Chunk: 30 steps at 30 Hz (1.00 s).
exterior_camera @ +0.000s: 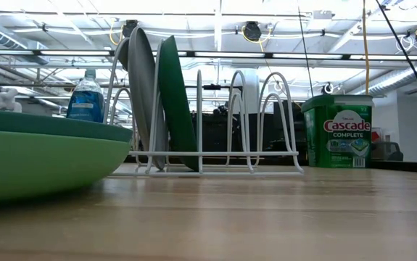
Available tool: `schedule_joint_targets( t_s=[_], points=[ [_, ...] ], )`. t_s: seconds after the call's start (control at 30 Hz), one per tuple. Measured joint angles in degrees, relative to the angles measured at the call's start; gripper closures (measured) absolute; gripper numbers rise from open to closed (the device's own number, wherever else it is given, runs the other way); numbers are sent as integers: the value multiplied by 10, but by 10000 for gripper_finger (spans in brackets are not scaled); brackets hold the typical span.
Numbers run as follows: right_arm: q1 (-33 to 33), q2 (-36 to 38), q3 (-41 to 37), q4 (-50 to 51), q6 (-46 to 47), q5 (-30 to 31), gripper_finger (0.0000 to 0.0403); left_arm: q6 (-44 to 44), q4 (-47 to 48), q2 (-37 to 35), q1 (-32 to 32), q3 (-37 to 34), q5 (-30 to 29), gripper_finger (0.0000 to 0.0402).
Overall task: Sort dishes
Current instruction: Put the blue plate into the dish rack
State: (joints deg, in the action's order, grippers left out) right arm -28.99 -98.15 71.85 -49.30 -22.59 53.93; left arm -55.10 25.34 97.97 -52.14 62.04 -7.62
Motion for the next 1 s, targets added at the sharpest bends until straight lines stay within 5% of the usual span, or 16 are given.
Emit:
schedule_joint_targets(
  t_s=[1.0],
  points=[
    [0,0,0,3,5,0,234,-1,-23,21,-1,0,8,310]
  ],
)
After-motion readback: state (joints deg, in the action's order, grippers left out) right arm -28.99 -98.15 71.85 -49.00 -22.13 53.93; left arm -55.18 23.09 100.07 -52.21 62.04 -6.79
